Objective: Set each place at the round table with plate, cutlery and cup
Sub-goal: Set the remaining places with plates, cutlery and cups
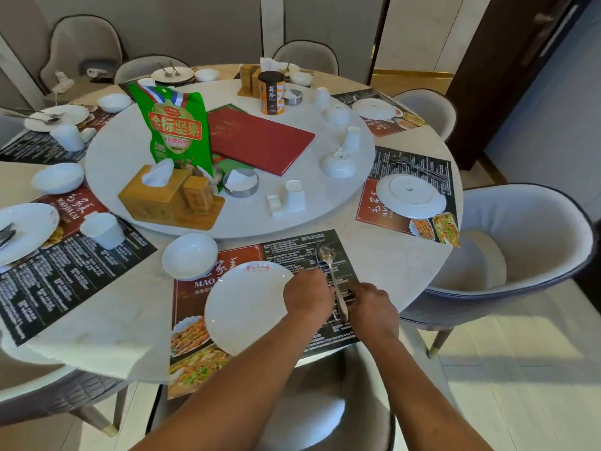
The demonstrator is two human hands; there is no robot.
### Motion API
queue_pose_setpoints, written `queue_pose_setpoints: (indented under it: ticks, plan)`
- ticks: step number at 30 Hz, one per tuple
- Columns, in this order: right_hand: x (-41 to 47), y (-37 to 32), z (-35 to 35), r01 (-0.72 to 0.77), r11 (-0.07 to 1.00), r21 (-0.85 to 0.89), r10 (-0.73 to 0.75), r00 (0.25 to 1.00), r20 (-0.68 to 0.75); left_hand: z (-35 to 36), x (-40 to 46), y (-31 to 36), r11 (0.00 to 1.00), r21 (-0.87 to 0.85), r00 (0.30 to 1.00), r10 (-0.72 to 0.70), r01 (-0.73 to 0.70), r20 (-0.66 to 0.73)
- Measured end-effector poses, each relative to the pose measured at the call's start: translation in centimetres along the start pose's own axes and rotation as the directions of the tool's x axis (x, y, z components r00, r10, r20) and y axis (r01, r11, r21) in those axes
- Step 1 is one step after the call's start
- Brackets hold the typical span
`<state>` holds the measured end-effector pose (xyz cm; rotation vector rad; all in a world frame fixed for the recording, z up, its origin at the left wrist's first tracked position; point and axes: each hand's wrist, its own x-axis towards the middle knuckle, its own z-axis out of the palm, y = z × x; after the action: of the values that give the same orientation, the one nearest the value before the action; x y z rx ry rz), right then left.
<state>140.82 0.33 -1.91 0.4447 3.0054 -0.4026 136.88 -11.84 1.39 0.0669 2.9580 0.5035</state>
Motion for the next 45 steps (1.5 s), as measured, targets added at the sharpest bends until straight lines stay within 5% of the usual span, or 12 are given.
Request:
queue_pose_setpoints:
  ticks: [12, 18, 29, 33, 45]
  plan:
    - [1.0, 2.3, 0.4, 0.072, 0.994, 0.078, -0.071, 0.997, -0.025, 1.9, 1.6, 0.7, 0.934, -0.196, 0.953, -0.284, 0.300, 0.106]
    - [0.2, -0.6, 0.5, 0.064, 0.955, 0.291, -0.029, 0.992, -0.122, 0.3, -0.8, -3.2, 0.837, -0.460, 0.955, -0.262, 0.295, 0.136]
    - [-4.5, -7.2, 4.9, -0.003, 0.831, 0.557, -0.042, 0.997, 0.069, -0.4, -9.4, -14.2, 0.635, -0.625, 0.877, -0.443, 0.454, 0.186]
    - [-4.8, -7.1, 5.0, -0.097, 0.799, 0.594, 0.029, 0.992, 0.124, -0.3, -11.4, -15.8, 0.562, -0.684, 0.865, -0.452, 0.466, 0.218]
    - [-5.1, -7.3, 5.1, -0.077, 0.808, 0.584, 0.016, 0.994, 0.109, -0.1, -13.6, -16.6, 0.462, -0.727, 0.851, -0.400, 0.508, 0.340]
